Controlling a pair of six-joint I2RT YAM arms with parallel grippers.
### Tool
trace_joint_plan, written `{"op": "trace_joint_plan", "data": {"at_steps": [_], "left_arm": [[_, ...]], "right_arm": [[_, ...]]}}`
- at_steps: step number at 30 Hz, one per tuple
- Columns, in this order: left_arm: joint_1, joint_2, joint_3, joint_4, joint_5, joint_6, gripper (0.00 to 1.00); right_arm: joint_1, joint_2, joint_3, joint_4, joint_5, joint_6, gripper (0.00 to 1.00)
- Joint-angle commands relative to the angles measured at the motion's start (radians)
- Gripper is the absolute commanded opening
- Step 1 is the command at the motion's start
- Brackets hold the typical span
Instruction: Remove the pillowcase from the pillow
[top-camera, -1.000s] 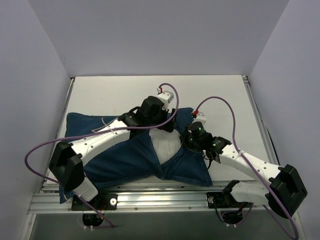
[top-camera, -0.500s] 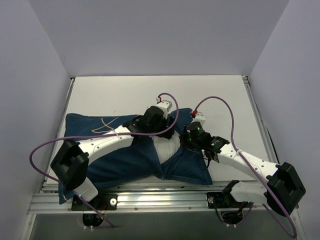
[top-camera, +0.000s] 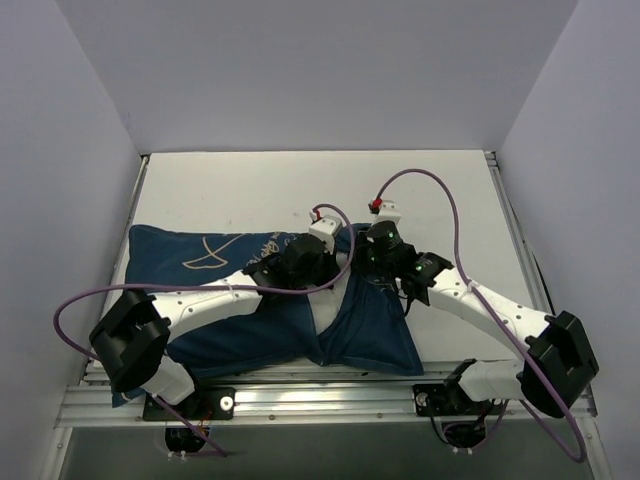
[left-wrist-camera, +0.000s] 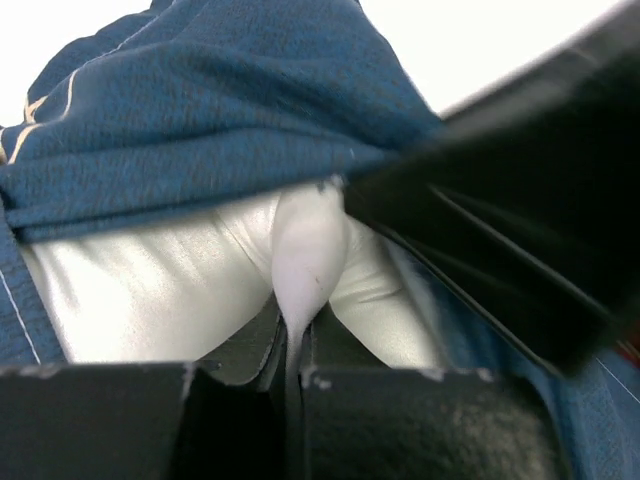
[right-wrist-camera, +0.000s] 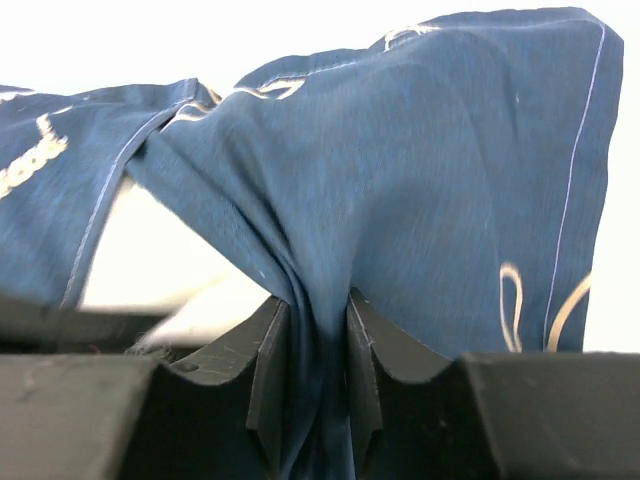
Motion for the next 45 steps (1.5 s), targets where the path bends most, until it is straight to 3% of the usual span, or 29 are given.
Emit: {"op": "trace_joint_plan", "data": {"at_steps": [1, 10, 13, 14, 28, 36, 45], "left_arm": [[-0.034, -0.033, -0.06, -0.118, 0.009, 0.008, 0.02], [-0.054, -0.076, -0.066, -0.137, -0.016, 0.008, 0.02], [-0.056, -0.107, -0.077, -0.15, -0.019, 0.006, 0.02], [-0.057, -0.118, -0.083, -0.158, -0.019, 0.006, 0.02], [-0.158, -0.452, -0.244, -0.278, 0.004, -0.049, 0.02], [-0.185, -0.673, -0.342, -0.292, -0.011, -0.096, 0.02], [-0.191, -0.843, -0.391, -0.266, -0.135, -0.09, 0.02]], "right_arm": [[-0.033, 0.068, 0.074, 0.007, 0.055, -0.065, 0.23], [-0.053, 0.192, 0.12, 0.029, 0.095, -0.097, 0.24], [-0.117, 0.194, 0.103, 0.03, 0.102, -0.099, 0.11], [-0.142, 0.194, 0.097, 0.03, 0.101, -0.099, 0.0], [-0.52, 0.332, 0.209, -0.005, -0.019, -0.08, 0.0], [-0.608, 0.473, 0.223, 0.012, -0.078, -0.074, 0.0], [-0.616, 0.478, 0.132, 0.082, -0.18, -0.065, 0.0]]}}
